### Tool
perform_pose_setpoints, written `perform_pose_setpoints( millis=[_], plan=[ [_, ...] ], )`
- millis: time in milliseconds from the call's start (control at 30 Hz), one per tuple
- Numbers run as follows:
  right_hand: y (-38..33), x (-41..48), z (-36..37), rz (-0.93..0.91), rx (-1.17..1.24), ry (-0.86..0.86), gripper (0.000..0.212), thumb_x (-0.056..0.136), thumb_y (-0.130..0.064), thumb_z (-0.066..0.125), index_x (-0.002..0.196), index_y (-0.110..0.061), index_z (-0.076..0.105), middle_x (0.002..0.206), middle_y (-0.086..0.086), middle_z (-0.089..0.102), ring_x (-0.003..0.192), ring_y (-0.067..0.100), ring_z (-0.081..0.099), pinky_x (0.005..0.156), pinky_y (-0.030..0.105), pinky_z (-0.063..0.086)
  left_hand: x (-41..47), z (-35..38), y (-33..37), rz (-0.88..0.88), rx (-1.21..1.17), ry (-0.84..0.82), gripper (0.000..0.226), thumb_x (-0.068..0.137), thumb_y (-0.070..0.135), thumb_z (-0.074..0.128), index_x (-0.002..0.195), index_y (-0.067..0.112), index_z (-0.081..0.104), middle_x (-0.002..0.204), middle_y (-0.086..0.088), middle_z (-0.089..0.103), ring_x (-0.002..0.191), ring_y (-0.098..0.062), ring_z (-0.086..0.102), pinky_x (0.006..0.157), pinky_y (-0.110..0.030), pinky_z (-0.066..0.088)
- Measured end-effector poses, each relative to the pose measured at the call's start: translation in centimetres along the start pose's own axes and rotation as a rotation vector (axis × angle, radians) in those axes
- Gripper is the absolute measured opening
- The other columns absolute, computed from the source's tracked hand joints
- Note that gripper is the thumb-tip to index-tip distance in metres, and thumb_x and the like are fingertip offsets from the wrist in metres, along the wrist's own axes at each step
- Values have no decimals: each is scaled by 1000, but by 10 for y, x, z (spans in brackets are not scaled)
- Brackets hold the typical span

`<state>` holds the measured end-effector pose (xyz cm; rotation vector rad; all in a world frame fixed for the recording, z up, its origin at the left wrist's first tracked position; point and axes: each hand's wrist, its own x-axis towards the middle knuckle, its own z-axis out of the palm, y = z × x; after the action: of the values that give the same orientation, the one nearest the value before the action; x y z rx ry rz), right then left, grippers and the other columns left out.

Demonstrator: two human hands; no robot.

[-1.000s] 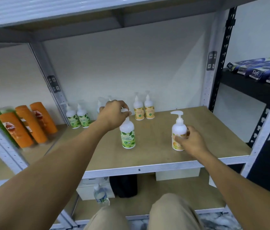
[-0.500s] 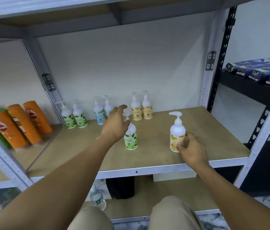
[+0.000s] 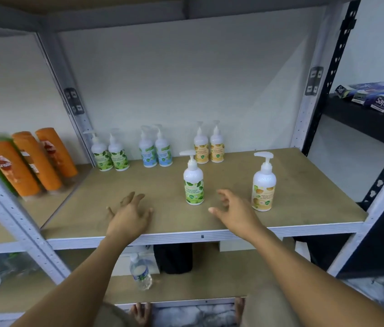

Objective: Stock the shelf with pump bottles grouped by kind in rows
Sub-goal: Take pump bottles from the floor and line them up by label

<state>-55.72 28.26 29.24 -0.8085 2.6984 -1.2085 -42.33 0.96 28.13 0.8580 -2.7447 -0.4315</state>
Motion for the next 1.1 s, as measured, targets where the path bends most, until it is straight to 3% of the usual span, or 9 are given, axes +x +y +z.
perform_pose_setpoints(
  millis=[100,233,367,500,633,767,867,1000,1100],
  plan=[
    [-17,15,20,-6,31,-7,76,84,-40,78,149,-22,41,142,0,56,127,18,55,104,34,45,-5,8,-17,-32,44,3,57,98,61,37,147,32,42,163,4,28,151,-19,21,117,-66,6],
    [-33,36,40,-18,179,-1,69,80,-26,83,139,-25,47,123,-11,64,113,12,61,92,28,47,-9,16,-17,-45,84,49,54,100,59,30,149,37,40,163,10,26,152,-16,19,119,-60,8],
    [-26,48,55,-8,201,38,69,80,-17,82,140,-25,48,118,-14,65,107,6,62,92,24,47,-3,22,-16,-55,91,39,50,100,54,31,146,36,40,162,8,26,151,-20,18,117,-63,9],
    [-17,60,57,-20,161,5,68,77,-18,84,136,-26,51,118,-13,67,108,8,65,98,31,51,9,26,-7,-43,59,-49,49,101,47,33,148,34,37,163,6,22,151,-34,12,116,-67,5],
    [-10,69,43,-60,81,-78,65,77,-20,83,134,-29,52,116,-15,66,108,6,63,100,31,50,23,34,19,101,-138,-52,49,97,52,48,144,40,44,157,17,34,150,-21,21,118,-64,3],
    [-1,73,30,-104,-157,-104,57,83,-22,77,136,-24,57,132,-3,61,121,16,56,97,21,39,40,51,60,237,-561,-114,56,83,64,62,135,48,47,137,25,56,131,-2,49,117,-53,26],
    [10,79,31,-103,-263,-78,51,88,-27,68,138,-23,56,138,0,57,126,21,53,101,26,41,51,68,79,188,-783,-131,66,71,71,72,130,51,48,123,27,65,122,-7,59,108,-45,43],
    [22,86,36,-52,-406,-45,51,95,-46,56,142,-27,53,153,4,44,143,22,38,116,38,31,58,76,95,138,-802,-89,78,59,82,75,126,52,50,114,25,68,114,-16,63,98,-42,52],
    [23,84,37,-62,-465,-44,50,98,-51,47,144,-30,49,159,5,35,148,21,28,120,40,23,57,73,101,126,-813,-43,74,61,72,79,124,45,53,110,21,70,109,-10,65,92,-39,55]
  ],
)
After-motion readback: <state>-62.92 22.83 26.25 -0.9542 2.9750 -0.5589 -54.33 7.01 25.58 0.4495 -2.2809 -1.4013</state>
